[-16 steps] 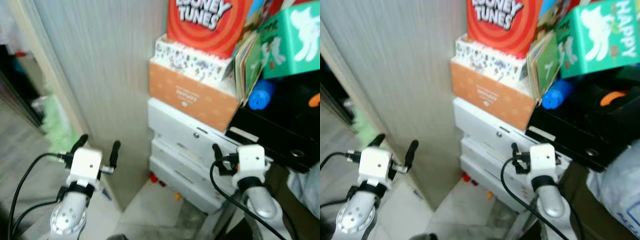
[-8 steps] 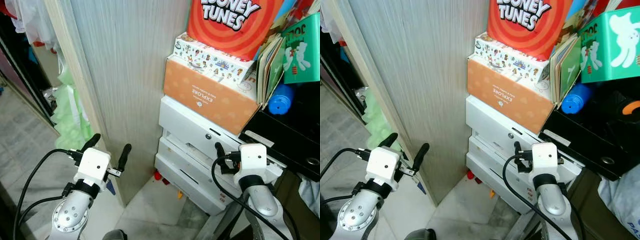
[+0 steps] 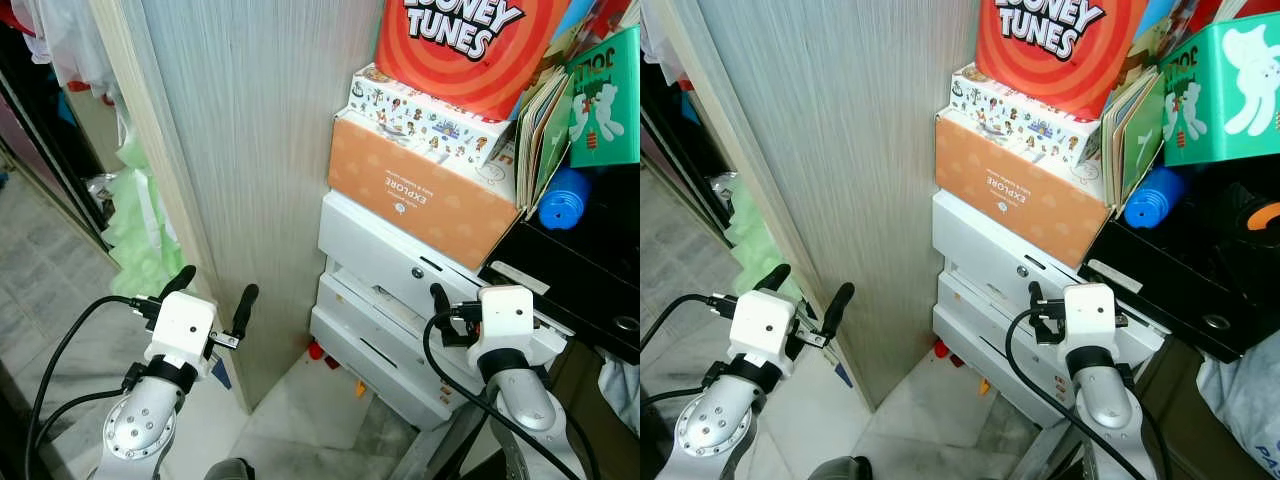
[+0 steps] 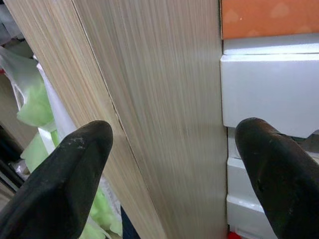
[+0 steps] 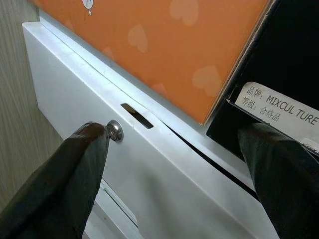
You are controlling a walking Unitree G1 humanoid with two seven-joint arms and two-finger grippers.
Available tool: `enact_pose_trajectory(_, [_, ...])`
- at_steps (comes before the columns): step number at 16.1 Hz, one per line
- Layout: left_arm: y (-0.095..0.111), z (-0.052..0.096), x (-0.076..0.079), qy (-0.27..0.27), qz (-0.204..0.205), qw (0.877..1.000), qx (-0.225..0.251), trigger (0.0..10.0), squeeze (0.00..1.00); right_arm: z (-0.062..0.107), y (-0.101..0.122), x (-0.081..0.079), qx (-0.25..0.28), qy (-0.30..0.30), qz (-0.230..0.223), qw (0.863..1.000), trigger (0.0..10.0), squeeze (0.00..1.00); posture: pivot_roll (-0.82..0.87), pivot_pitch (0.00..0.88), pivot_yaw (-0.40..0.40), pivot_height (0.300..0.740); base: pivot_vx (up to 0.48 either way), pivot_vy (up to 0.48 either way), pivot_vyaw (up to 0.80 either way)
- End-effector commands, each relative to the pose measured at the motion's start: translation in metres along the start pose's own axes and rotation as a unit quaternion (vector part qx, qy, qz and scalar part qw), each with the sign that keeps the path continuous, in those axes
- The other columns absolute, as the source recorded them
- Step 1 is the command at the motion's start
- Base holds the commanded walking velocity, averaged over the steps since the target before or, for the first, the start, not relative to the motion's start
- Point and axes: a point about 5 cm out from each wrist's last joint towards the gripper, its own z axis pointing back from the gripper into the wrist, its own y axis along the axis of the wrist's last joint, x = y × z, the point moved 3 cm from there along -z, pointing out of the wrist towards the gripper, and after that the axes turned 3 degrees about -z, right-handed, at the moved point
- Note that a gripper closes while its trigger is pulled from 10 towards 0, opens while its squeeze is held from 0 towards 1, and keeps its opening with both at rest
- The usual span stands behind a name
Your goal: Clean up the room
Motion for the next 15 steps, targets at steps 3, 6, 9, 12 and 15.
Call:
enact_pose_trajectory(3, [-0.0011,-0.0025,0.0005,-0.006,-0.001,1.0,-0.004,10.0,0.0,-0.0006,-0.0023,0.0061,-0.006,-0.009,0.004,1.0,10.0,0.0,-0.06,0.057,-0.068,0.74,0.0,0.0,0.0])
enact_pose_trajectory(6, [0.0006,-0.0051,-0.001,-0.004,-0.001,1.0,-0.001,10.0,0.0,-0.0017,-0.0025,0.0059,-0.006,-0.008,0.003,1.0,10.0,0.0,-0.06,0.055,-0.069,0.74,-0.312,0.0,0.0])
enact_pose_trajectory(9, [0.0006,-0.0058,-0.0013,-0.003,-0.001,1.0,0.0,10.0,0.0,-0.0022,-0.0025,0.0059,-0.006,-0.009,0.005,1.0,10.0,0.0,-0.06,0.054,-0.068,0.74,-0.331,0.0,0.0])
enact_pose_trajectory(12, [0.001,-0.0076,-0.001,-0.003,0.0,1.0,0.001,10.0,0.0,-0.0036,-0.0021,0.0064,-0.006,-0.01,0.006,1.0,10.0,0.0,-0.06,0.052,-0.069,0.74,-0.314,0.0,0.0])
enact_pose_trajectory(15, [0.0002,-0.0087,-0.0024,0.004,0.004,1.0,-0.001,10.0,0.0,-0.0044,-0.0016,0.0069,-0.004,-0.011,0.007,1.0,10.0,0.0,-0.07,0.051,-0.07,0.74,-0.092,0.0,0.0])
